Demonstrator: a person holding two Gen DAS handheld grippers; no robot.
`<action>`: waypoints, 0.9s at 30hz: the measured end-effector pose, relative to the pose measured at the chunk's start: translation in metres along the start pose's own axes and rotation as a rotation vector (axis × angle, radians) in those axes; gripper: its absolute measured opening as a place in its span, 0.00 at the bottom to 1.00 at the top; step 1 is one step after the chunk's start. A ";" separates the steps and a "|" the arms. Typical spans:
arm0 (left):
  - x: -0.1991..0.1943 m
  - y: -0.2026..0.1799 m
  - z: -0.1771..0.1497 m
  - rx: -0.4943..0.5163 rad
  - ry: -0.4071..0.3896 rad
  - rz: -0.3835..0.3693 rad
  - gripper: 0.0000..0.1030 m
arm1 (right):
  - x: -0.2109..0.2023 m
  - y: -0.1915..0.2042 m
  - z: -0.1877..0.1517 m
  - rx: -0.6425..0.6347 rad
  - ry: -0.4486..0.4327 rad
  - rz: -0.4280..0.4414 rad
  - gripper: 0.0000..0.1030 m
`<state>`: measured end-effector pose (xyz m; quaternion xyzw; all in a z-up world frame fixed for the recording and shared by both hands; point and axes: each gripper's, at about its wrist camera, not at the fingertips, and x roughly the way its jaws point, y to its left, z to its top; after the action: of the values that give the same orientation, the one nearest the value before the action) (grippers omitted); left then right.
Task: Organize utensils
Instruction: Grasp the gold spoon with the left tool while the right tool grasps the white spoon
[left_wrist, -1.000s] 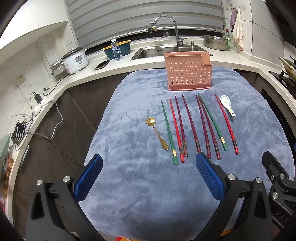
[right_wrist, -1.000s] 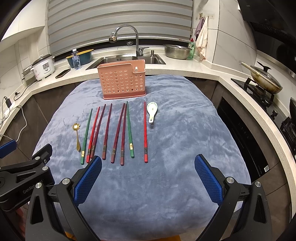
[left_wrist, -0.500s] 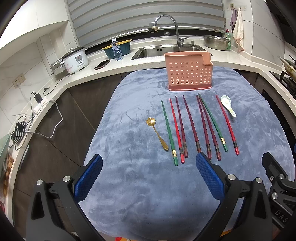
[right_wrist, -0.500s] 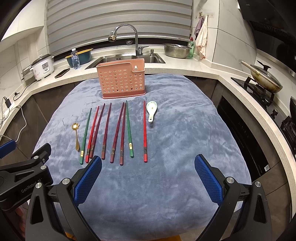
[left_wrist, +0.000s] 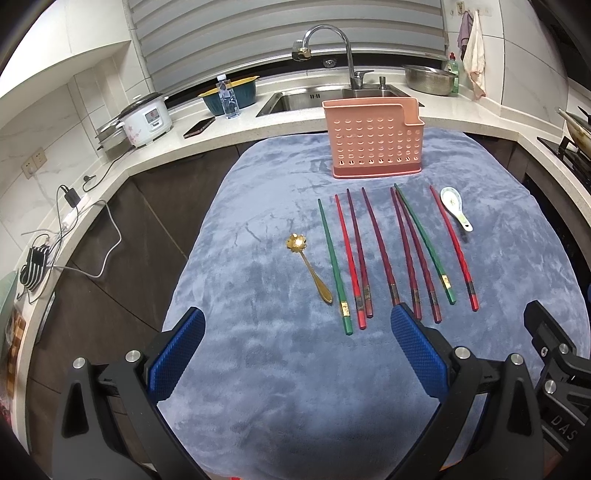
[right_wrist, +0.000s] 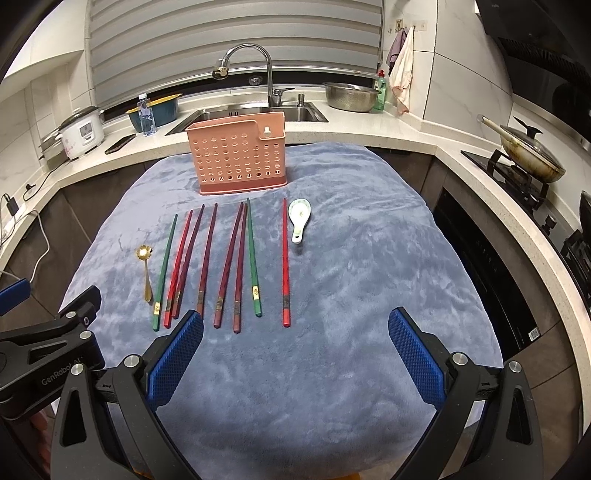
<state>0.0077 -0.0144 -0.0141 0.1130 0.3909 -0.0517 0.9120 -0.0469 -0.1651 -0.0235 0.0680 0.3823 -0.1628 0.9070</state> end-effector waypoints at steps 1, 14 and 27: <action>0.003 0.001 0.002 0.001 0.005 0.000 0.93 | 0.000 0.000 0.000 0.000 0.000 0.001 0.93; 0.054 0.029 -0.004 -0.104 0.155 -0.095 0.93 | 0.039 -0.020 -0.004 0.029 0.062 -0.019 0.93; 0.140 0.041 0.016 -0.204 0.248 -0.135 0.81 | 0.125 -0.045 0.048 0.119 0.101 -0.020 0.90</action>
<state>0.1229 0.0203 -0.0981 -0.0012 0.5102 -0.0586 0.8581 0.0522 -0.2494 -0.0793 0.1258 0.4181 -0.1907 0.8792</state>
